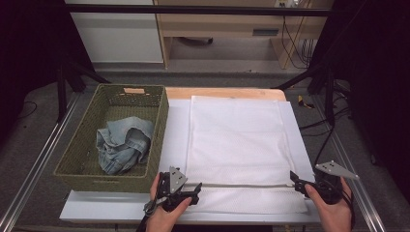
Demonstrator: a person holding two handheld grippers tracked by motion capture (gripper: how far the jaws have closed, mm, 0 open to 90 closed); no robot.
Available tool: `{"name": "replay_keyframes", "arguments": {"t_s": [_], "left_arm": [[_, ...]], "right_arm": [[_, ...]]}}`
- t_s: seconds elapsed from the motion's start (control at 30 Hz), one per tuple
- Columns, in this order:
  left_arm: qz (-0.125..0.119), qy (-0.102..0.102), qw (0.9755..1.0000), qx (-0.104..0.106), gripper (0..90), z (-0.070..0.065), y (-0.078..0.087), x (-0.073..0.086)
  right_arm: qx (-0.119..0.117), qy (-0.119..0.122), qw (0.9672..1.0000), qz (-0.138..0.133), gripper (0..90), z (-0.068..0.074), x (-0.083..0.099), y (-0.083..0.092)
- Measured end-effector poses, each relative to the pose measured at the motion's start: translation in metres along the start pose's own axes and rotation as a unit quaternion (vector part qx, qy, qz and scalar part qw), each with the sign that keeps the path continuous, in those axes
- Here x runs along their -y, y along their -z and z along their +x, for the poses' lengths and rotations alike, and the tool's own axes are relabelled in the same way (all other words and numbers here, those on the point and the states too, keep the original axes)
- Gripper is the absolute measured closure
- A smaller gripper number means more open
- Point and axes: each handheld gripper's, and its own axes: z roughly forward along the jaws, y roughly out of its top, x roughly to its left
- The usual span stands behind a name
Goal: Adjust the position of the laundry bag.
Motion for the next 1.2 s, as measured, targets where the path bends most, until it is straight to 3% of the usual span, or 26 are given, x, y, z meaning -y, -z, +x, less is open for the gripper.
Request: {"name": "replay_keyframes", "arguments": {"t_s": [0.37,0.57,0.8,1.2], "left_arm": [[-0.011,0.009,0.9999,-0.005,5.4,0.002,0.002,0.001],[-0.018,0.004,0.9998,0.008,3.2,0.003,0.003,-0.001],[-0.017,0.006,0.9997,0.014,3.2,0.002,0.001,0.0],[-0.016,0.007,0.9998,0.014,4.3,0.001,0.002,0.0]], "right_arm": [[-0.008,0.026,0.9996,0.01,22.6,0.004,0.022,0.006],[-0.011,0.02,0.9997,0.009,20.9,0.002,0.032,0.008],[-0.02,0.01,0.9995,0.023,11.3,0.007,0.04,0.009],[-0.032,0.018,0.999,0.026,16.6,0.006,0.046,0.01]]}}
